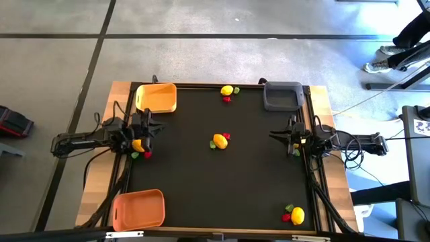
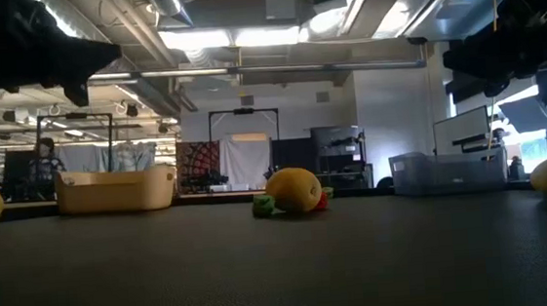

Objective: Sort produce into baskets
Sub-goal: Put the green bell pepper into the yellow bin

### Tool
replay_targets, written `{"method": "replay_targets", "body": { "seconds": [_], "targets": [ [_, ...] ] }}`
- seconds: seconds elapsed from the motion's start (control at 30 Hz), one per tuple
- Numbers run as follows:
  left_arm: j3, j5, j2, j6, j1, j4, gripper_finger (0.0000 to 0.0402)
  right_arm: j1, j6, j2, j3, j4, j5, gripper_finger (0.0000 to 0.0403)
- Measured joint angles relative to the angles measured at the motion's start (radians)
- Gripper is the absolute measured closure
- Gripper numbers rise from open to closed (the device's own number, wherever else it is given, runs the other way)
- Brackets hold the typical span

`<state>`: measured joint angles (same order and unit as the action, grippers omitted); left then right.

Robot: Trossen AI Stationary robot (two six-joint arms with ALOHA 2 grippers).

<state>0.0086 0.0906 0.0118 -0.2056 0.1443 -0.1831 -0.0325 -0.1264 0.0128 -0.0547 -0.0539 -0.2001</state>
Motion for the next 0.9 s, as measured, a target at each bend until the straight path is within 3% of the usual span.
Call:
{"method": "replay_targets", "body": {
  "seconds": [0.1,0.33,0.43,0.73,0.9],
  "targets": [
    [0.000,0.061,0.000,-0.023,0.000,-0.051,0.0391,0.000,-0.018,0.000,0.000,0.001,0.000,0.0384],
    [0.001,0.089,0.087,0.056,0.000,-0.262,0.0391,0.000,-0.013,0.000,-0.001,0.006,-0.087,0.0384],
    [0.018,0.099,0.185,0.090,0.000,-0.327,0.0391,0.000,0.004,0.000,-0.002,0.011,-0.121,0.0384],
    [0.225,0.080,0.597,0.227,-0.001,-0.329,0.0391,0.000,0.031,0.000,-0.002,0.059,-0.152,0.0384],
    [0.315,0.049,0.757,0.246,-0.001,-0.330,0.0391,0.000,0.035,0.000,-0.002,0.059,-0.159,0.0384]
  ]
}}
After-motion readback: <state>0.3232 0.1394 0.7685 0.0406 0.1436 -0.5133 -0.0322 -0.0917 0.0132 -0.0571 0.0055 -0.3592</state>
